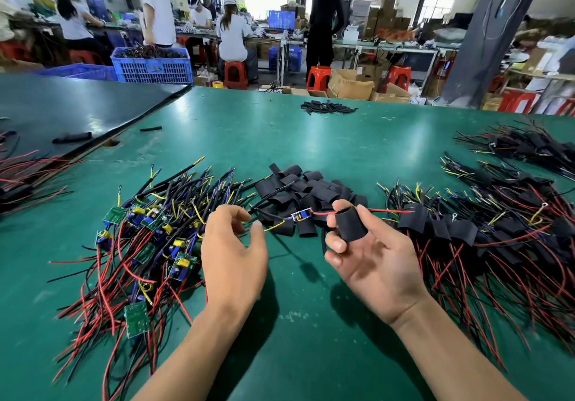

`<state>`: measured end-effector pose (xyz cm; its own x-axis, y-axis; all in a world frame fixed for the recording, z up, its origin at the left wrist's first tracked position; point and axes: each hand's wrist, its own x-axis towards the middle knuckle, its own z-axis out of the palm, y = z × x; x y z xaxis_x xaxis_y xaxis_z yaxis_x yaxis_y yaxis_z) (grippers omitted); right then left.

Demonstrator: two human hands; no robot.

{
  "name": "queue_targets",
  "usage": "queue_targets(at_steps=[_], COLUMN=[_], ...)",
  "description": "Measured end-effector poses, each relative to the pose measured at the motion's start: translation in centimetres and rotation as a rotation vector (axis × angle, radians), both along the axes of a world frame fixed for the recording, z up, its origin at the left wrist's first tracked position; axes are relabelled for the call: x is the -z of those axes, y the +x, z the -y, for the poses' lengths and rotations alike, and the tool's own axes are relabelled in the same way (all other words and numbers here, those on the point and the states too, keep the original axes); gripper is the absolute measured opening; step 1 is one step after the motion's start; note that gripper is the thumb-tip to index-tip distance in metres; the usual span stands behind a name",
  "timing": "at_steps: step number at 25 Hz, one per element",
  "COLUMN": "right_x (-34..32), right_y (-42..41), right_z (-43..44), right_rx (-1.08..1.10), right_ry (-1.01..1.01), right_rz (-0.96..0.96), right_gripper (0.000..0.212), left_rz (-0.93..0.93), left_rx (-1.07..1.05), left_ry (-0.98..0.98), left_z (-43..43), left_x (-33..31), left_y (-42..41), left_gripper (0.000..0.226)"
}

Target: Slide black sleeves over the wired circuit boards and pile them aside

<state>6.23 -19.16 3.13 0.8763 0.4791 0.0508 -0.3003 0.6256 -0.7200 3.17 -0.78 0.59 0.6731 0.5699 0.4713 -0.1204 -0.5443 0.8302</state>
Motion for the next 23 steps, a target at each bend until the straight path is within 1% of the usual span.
queue_targets(at_steps=[2,3,4,5,6,7,8,9,10,11,13,14,16,18,21,23], right_x=[0.0,0.0,-0.1,-0.1,-0.1,-0.1,-0.1,0.0,0.1,0.2,0.6,0.7,0.9,0.8,0.6,0.6], right_y=[-0.1,-0.1,-0.2,-0.3,-0.3,-0.4,-0.4,-0.4,-0.4,-0.4,-0.5,-0.6,-0.6,-0.6,-0.2,-0.2], right_z=[0.1,0.2,0.2,0.3,0.3,0.4,0.4,0.5,0.6,0.6,0.6,0.6,0.6,0.8,1.2,1.2], right_rx=[-0.024,-0.044,-0.075,-0.118,-0.174,-0.234,-0.292,-0.341,-0.382,-0.419,-0.489,-0.516,-0.54,-0.513,-0.464,-0.488], right_ry=[0.035,0.051,0.065,0.084,0.107,0.125,0.122,0.093,0.04,-0.023,-0.128,-0.154,-0.157,-0.121,-0.106,-0.116], right_rz=[-0.013,-0.012,-0.006,0.003,0.01,0.018,0.03,0.05,0.074,0.099,0.15,0.165,0.151,0.09,0.05,0.06], right_gripper=[0.029,0.029,0.028,0.027,0.026,0.025,0.025,0.026,0.026,0.027,0.027,0.027,0.027,0.027,0.025,0.023], left_rz=[-0.012,-0.061,-0.128,-0.193,-0.247,-0.268,-0.262,-0.245,-0.23,-0.221,-0.218,-0.215,-0.207,-0.2,-0.237,-0.271], left_rx=[0.075,0.121,0.2,0.332,0.517,0.714,0.874,0.968,1.007,1.025,1.046,1.061,1.088,1.12,1.134,1.141], left_ry=[-0.054,-0.088,-0.176,-0.348,-0.564,-0.776,-0.939,-1.064,-1.167,-1.247,-1.318,-1.328,-1.335,-1.327,-1.259,-1.21], left_z=[0.9,1.6,2.1,2.6,2.9,3.1,2.8,2.5,2.0,1.6,1.1,0.9,0.6,0.5,0.8,1.2], left_x=[-0.4,-0.5,-0.6,-0.8,-1.2,-1.6,-1.9,-2.1,-2.2,-2.1,-1.8,-1.6,-1.6,-1.6,-1.7,-1.8], left_y=[-0.6,-0.9,-1.1,-1.1,-1.2,-1.1,-1.1,-1.0,-1.0,-0.8,-0.6,-0.5,-0.4,-0.3,-0.3,-0.3], left_gripper=[0.016,0.021,0.028,0.032,0.033,0.033,0.029,0.025,0.03,0.04,0.057,0.058,0.056,0.054,0.045,0.039])
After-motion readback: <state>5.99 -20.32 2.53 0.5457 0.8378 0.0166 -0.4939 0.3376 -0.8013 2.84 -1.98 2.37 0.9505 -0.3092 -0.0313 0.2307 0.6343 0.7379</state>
